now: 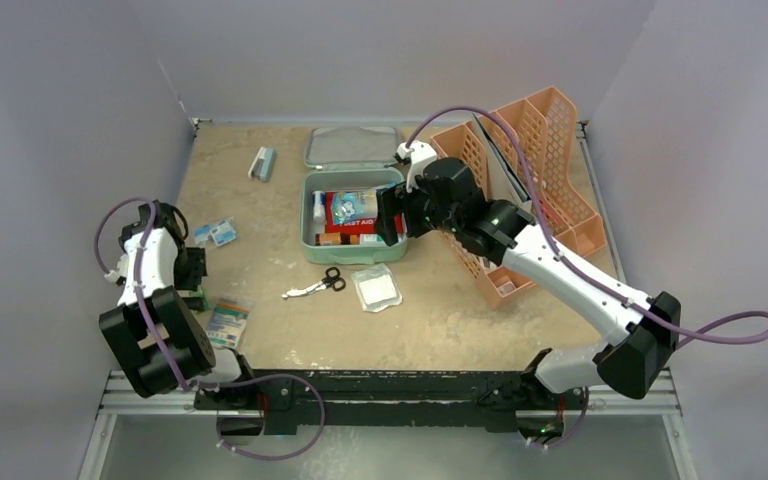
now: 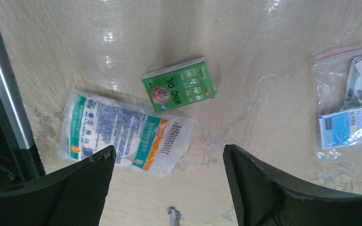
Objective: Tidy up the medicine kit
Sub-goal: Pick up the medical item at the center of the board.
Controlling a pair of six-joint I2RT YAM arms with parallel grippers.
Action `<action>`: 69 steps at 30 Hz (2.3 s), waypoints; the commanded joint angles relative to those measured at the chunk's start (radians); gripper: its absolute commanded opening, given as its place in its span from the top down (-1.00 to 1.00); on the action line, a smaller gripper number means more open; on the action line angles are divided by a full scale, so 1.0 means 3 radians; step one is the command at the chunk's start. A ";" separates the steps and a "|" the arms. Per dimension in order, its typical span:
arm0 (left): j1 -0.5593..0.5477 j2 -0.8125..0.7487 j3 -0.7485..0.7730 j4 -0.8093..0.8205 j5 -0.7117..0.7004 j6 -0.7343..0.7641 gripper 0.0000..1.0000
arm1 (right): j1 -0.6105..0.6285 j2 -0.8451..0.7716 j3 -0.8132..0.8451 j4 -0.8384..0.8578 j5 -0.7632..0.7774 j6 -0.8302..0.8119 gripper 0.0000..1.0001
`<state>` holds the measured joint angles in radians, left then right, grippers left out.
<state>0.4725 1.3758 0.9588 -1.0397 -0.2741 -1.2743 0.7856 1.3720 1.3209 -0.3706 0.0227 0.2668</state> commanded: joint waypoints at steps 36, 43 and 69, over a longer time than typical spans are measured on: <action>0.0126 0.0606 -0.0253 0.0673 -0.0444 -0.0598 -0.63 | 0.0014 -0.0383 0.0046 -0.0079 -0.0071 -0.0051 -0.90; 0.0124 0.0607 -0.0250 0.0638 -0.0434 -0.0608 -0.43 | 0.0013 -0.0415 0.0031 -0.0078 -0.0071 -0.0054 -0.90; 0.0115 0.0426 -0.0105 0.0531 -0.0055 -0.0415 -0.12 | 0.0014 -0.0498 -0.0087 -0.0035 -0.0071 -0.0046 -0.91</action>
<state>0.5030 1.5475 0.8982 -0.8711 -0.3374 -1.4242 0.7856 1.2491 1.3006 -0.3981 0.0082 0.2615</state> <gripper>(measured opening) 0.570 0.954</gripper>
